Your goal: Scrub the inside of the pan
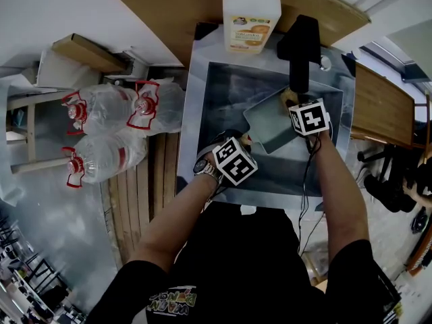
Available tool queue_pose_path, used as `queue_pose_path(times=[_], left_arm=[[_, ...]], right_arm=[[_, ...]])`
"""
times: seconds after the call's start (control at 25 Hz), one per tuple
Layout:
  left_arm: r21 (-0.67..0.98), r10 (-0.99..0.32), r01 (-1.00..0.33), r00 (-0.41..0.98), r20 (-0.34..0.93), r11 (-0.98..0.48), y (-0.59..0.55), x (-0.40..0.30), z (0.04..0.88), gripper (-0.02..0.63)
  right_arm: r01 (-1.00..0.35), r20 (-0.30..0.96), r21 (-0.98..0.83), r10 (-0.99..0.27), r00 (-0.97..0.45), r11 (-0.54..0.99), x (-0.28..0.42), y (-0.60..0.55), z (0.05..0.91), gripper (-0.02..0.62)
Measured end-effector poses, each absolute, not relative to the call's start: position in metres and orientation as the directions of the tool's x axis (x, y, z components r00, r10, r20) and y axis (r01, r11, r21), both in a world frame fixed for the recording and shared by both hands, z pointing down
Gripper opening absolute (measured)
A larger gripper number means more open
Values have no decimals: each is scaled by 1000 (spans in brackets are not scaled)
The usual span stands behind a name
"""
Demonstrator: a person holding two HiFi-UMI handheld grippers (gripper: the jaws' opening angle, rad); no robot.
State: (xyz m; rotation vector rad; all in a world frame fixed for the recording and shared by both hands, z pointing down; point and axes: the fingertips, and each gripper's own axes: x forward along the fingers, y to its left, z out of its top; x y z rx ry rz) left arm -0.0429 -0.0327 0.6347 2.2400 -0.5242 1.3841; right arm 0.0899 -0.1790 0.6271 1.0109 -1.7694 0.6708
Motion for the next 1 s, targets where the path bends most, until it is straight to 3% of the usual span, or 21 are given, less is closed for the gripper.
queue_pose_path(times=[0.56, 1.0], left_arm=[[177, -81, -537, 423, 903, -825, -32, -44, 635, 173], [179, -80, -537, 424, 902, -825, -32, -43, 634, 173]], right_arm=[[-914, 870, 0, -450, -199, 405, 104, -173, 597, 146], [-870, 856, -167, -369, -362, 465, 53, -128, 597, 146]])
